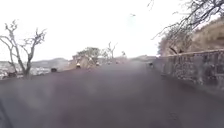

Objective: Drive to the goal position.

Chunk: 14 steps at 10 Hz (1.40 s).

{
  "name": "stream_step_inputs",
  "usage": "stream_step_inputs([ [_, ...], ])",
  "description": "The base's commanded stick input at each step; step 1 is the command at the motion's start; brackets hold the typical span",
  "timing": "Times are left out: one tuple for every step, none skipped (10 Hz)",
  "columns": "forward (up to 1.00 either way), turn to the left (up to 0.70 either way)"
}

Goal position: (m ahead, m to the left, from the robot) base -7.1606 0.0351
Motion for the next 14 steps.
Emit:
stream_step_inputs([
  [0.7,0.0],
  [0.7,0.0],
  [0.7,0.0],
  [0.7,0.0],
  [0.7,0.0],
  [0.7,0.0],
  [0.7,0.0],
  [0.7,0.0],
  [0.7,0.0],
  [0.7,0.0],
  [0.7,0.0],
  [0.7,0.0],
  [0.7,0.0],
  [0.7,0.0],
])
